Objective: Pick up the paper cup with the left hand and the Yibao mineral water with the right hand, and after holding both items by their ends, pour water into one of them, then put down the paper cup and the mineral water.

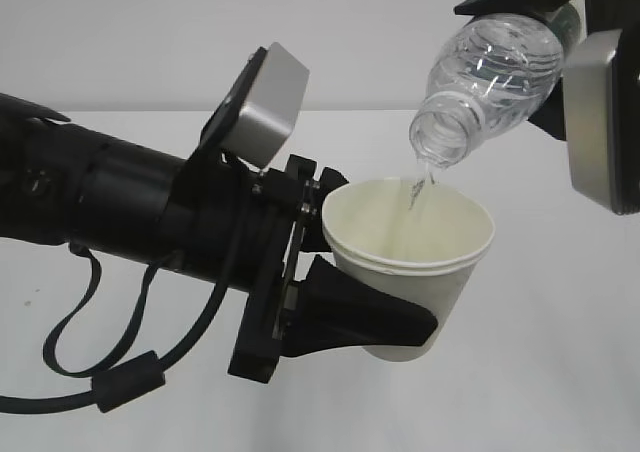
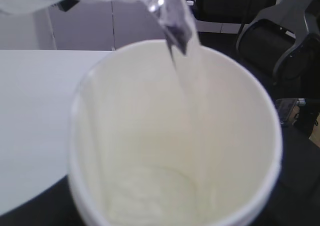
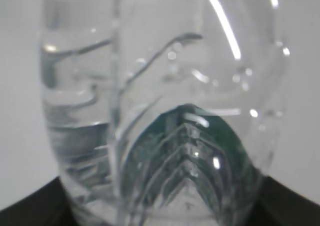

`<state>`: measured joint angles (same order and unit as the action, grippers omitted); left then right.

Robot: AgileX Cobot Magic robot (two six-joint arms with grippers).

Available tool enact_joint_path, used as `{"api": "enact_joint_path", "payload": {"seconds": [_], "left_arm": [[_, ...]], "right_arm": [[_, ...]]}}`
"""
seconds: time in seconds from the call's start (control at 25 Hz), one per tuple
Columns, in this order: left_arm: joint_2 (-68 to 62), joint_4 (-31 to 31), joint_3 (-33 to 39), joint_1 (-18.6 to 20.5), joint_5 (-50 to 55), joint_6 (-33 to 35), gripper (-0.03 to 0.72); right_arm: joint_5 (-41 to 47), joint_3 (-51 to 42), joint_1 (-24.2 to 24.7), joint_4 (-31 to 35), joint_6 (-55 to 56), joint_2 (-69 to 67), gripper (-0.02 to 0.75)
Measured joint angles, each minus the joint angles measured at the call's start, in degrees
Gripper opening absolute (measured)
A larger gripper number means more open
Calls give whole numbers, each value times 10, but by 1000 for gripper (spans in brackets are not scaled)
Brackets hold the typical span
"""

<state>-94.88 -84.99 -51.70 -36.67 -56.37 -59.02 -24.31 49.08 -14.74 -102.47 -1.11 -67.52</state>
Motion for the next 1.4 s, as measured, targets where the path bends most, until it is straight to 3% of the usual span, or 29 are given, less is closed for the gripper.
{"api": "enact_joint_path", "payload": {"seconds": [1.4], "left_arm": [[0,-5,0,0,-15,-8,453]], "right_arm": [[-1,1,0,0,1,0,474]]}}
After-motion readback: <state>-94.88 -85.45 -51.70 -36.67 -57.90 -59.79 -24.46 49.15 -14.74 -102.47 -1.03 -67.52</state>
